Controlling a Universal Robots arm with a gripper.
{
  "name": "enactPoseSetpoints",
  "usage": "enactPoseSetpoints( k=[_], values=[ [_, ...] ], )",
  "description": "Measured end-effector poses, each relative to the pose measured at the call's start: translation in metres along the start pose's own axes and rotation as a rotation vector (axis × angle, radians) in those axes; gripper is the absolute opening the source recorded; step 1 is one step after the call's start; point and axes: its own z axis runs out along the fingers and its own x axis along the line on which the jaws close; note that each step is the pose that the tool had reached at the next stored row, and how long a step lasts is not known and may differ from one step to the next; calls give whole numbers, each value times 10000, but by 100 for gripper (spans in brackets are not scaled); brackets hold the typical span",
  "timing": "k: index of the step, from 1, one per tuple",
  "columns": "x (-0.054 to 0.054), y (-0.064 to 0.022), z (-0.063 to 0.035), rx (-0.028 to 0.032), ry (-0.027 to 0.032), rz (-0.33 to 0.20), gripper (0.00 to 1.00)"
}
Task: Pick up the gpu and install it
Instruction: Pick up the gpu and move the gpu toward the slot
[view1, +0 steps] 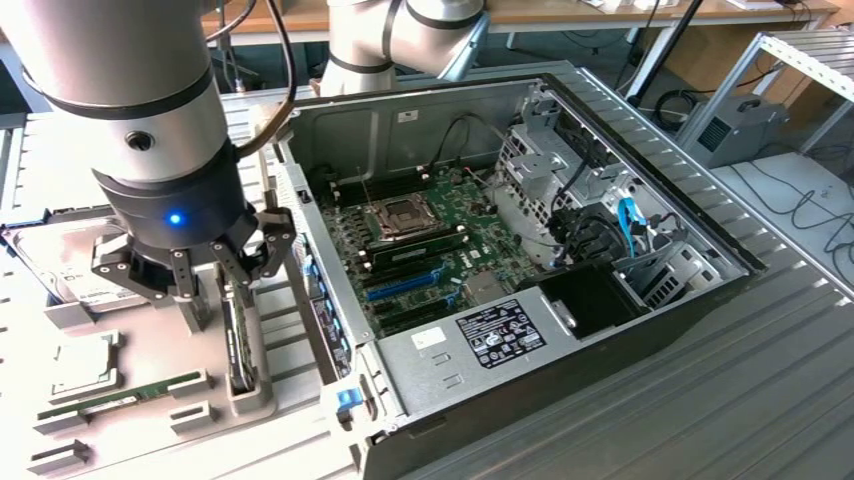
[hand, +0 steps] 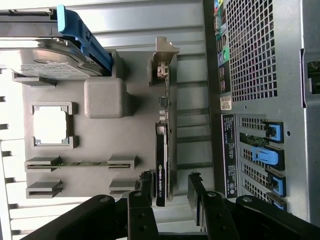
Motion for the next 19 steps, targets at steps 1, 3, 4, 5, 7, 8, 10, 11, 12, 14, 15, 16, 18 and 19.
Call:
enactPoseSetpoints(
  k=[1, 3, 4, 5, 7, 8, 10, 11, 12, 14, 15, 16, 18, 19],
  values=[
    [1, 0, 3, 0, 0, 0, 42],
    [4, 0, 12, 0, -1, 0, 42],
    [5, 0, 15, 0, -1, 0, 42],
    [6, -1, 18, 0, -1, 0, 42],
    [7, -1, 22, 1, -1, 0, 42],
    [8, -1, 24, 1, 0, 0, 42],
    [9, -1, 28, 1, -1, 0, 42],
    [10, -1, 32, 1, -1, 0, 42],
    [13, -2, 37, 1, -1, 0, 42],
    [19, -2, 43, 2, -1, 0, 42],
    [22, -2, 46, 2, 0, 0, 42],
    [25, -2, 49, 1, -1, 0, 42],
    [36, -1, 60, 2, -1, 0, 42],
    [39, 0, 66, 1, -2, 0, 42]
  ],
)
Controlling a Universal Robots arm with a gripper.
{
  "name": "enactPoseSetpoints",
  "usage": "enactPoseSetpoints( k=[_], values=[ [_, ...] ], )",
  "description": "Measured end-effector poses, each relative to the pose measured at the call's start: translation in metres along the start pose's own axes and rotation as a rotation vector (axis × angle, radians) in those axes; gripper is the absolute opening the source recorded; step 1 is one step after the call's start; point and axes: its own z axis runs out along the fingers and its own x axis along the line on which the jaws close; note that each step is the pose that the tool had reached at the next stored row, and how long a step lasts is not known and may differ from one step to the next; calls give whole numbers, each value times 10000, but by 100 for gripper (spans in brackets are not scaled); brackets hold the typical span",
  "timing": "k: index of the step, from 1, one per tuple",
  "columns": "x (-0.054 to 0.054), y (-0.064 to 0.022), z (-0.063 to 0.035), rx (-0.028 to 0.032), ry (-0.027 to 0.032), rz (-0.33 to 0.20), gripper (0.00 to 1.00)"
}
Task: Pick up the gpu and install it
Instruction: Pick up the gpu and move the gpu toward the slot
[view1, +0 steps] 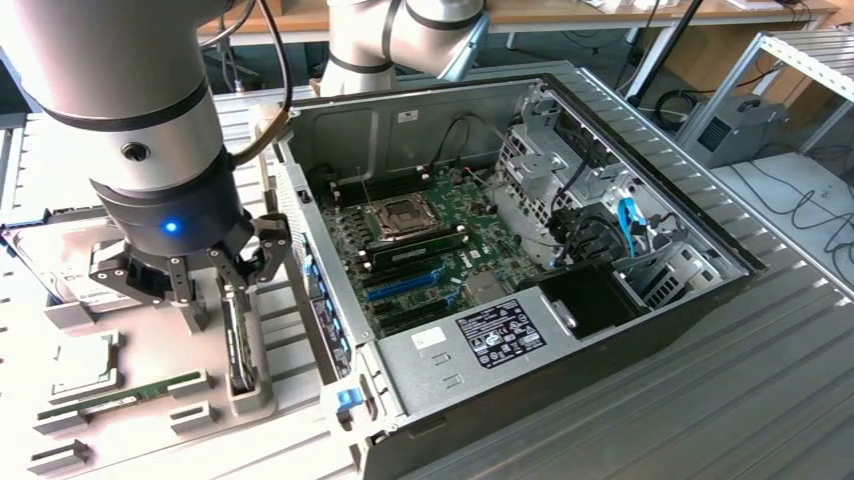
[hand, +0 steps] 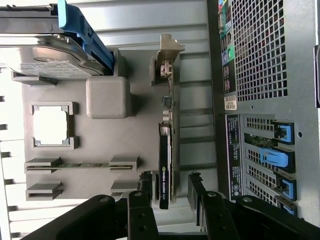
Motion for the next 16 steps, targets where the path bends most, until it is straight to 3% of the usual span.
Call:
enactPoseSetpoints(
  k=[16],
  values=[
    [4, 1, 96, 0, 1, 0, 42]
  ],
)
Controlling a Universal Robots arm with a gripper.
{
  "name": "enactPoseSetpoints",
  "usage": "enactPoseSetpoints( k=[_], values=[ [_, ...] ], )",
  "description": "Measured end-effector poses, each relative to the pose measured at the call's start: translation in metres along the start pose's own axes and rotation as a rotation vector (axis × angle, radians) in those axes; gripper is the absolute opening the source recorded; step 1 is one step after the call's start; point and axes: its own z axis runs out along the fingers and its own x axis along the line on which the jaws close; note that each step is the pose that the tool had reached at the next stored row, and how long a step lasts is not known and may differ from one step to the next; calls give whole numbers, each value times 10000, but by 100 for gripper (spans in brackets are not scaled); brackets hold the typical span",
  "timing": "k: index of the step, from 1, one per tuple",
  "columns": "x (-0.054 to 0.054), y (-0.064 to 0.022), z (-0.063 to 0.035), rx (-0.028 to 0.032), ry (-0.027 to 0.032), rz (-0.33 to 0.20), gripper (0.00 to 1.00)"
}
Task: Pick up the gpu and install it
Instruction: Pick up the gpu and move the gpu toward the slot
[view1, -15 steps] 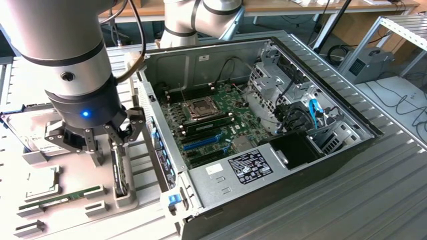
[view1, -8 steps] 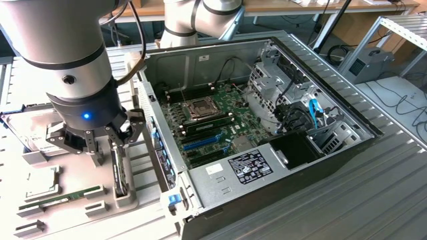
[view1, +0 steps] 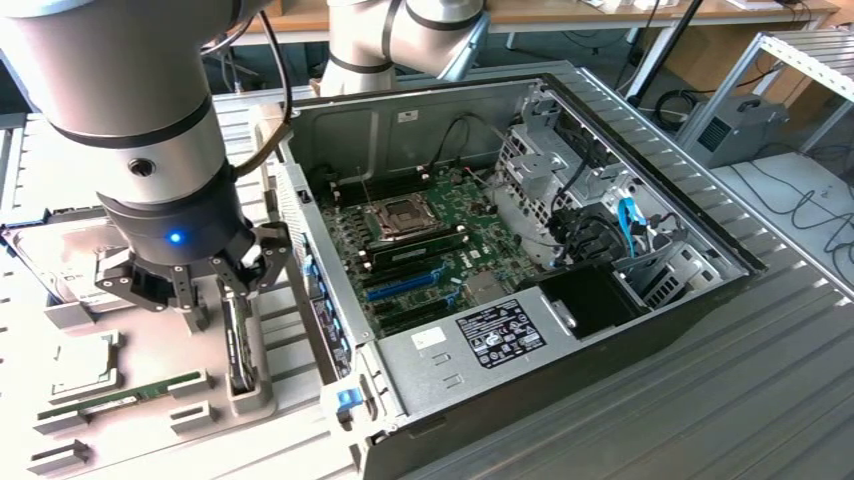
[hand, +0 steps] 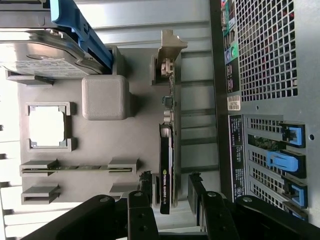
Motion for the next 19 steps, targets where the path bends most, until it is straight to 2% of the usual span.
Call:
enactPoseSetpoints(
  k=[19],
  values=[
    [3, -2, 99, 2, -1, 0, 42]
  ],
)
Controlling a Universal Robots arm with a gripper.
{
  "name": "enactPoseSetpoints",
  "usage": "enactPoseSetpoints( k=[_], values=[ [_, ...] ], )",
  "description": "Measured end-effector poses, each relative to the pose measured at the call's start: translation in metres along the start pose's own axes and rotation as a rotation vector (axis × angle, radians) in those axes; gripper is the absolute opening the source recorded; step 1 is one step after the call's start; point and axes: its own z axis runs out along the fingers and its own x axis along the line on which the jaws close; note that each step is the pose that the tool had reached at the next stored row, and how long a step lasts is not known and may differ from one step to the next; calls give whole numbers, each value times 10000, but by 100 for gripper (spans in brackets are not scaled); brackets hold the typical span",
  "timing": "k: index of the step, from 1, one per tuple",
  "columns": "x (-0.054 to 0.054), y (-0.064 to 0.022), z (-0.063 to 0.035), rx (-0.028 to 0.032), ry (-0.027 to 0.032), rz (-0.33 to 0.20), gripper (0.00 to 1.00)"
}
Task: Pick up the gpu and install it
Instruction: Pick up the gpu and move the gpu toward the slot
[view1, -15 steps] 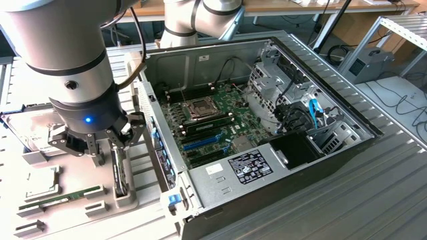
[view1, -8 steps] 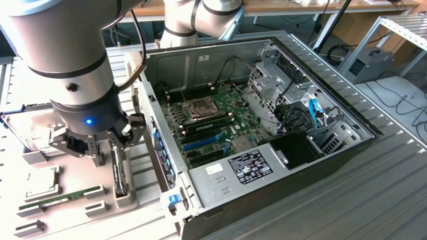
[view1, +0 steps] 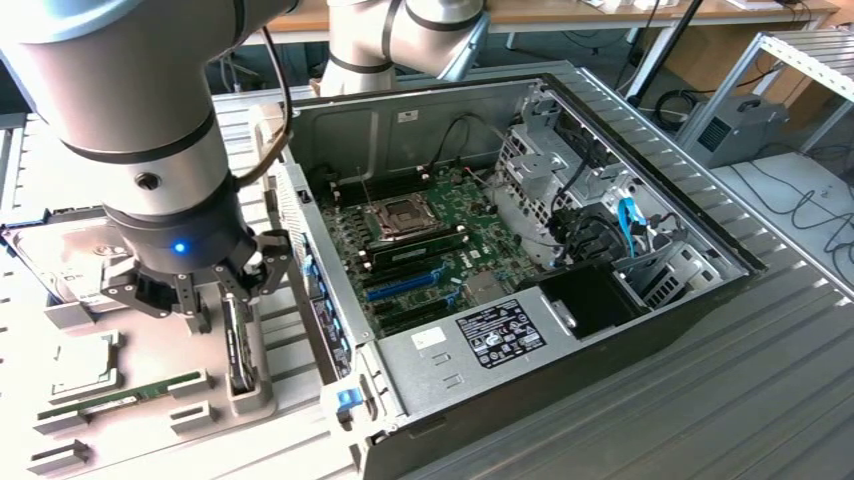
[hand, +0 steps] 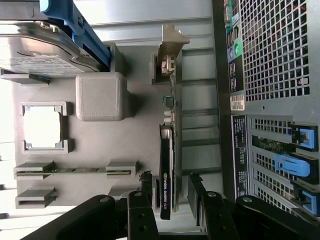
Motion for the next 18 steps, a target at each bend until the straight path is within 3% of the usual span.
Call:
enactPoseSetpoints(
  k=[18],
  values=[
    [6, 27, 126, 11, -2, 1, 42]
  ],
)
